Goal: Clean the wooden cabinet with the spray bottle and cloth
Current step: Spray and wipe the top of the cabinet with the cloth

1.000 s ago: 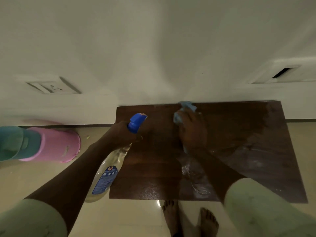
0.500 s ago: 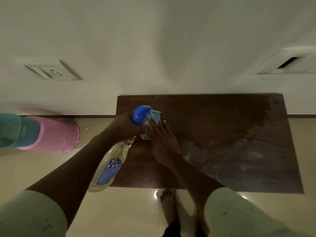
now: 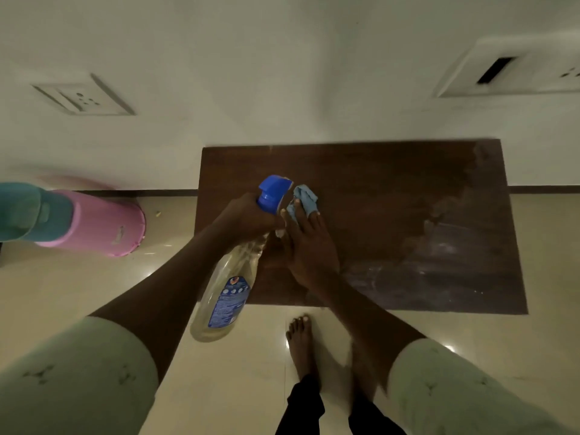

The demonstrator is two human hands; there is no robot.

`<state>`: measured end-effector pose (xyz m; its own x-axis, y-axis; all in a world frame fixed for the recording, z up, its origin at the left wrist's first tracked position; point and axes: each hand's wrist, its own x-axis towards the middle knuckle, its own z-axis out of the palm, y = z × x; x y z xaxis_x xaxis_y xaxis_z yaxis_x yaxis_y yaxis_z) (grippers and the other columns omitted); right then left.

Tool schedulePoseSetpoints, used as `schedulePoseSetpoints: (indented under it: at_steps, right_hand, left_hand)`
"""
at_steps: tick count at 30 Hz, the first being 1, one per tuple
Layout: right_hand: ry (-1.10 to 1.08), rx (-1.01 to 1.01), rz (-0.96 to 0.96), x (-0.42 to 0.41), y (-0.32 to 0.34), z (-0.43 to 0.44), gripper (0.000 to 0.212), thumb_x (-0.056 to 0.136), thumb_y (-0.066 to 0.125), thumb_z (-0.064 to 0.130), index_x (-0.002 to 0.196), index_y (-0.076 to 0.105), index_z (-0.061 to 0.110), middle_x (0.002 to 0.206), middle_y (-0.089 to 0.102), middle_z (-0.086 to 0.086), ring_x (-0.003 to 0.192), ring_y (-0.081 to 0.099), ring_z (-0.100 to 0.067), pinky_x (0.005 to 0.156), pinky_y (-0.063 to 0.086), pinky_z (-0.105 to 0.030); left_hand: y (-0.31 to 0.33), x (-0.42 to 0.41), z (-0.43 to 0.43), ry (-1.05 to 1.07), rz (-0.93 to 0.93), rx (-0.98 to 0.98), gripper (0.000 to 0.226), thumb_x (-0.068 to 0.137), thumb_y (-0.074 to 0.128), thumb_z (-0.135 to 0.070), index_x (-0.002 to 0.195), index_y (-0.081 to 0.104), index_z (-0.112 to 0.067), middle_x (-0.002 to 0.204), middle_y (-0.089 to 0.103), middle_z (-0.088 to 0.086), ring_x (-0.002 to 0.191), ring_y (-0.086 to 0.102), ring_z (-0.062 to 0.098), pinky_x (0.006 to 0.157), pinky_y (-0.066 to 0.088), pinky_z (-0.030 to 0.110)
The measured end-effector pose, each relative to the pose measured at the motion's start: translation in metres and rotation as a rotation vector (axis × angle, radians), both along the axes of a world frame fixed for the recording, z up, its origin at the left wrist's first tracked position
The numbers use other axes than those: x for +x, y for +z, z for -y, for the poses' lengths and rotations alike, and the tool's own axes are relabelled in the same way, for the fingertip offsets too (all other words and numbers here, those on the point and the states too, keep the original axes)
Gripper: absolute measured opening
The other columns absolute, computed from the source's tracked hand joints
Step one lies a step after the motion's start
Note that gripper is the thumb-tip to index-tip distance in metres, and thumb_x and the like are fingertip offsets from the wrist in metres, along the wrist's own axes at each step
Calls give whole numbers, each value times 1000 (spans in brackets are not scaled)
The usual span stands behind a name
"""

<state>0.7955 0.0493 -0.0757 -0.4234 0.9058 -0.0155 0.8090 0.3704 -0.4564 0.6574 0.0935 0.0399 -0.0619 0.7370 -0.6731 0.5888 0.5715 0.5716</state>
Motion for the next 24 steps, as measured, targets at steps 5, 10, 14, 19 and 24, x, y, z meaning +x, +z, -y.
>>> schedulePoseSetpoints:
  at_steps: [5,10,14,19,24]
  right_hand:
    - [-145,101,125,153,-14,-27,55,84,39,17,138,48,16,149,39,-14,131,41,-41,109,35,-53]
    - [-549,59,176,152,10,-22,59,84,29,22,138,47,8,147,38,-24,122,45,-50,106,34,-55]
    - [-174,-39,-18,43,-1,32,59,85,55,14,142,42,11,152,32,-19,139,32,-39,115,26,-51]
    - [204,72,61,50,-16,37,69,79,69,28,141,41,17,149,39,-13,136,39,-34,114,28,-48]
    - [-147,58,197,170,-8,-11,60,78,54,7,137,49,21,148,43,-10,136,37,-34,117,22,-47]
  left_hand:
    - [-1,9,11,38,-1,-12,25,73,71,-13,89,53,-18,76,59,2,71,59,16,66,46,27]
    - [-3,20,29,119,38,-5,38,71,72,-11,105,55,-14,86,64,7,80,63,21,72,50,31]
    - [-1,30,42,163,90,-17,37,73,69,-11,107,55,-11,89,63,12,80,63,24,80,52,40]
    - [-4,34,57,186,110,-8,37,75,68,-11,109,54,-13,91,65,15,81,63,25,80,53,42]
    - [-1,30,64,216,85,-27,36,73,71,-11,105,53,-14,83,62,10,78,62,25,80,53,42]
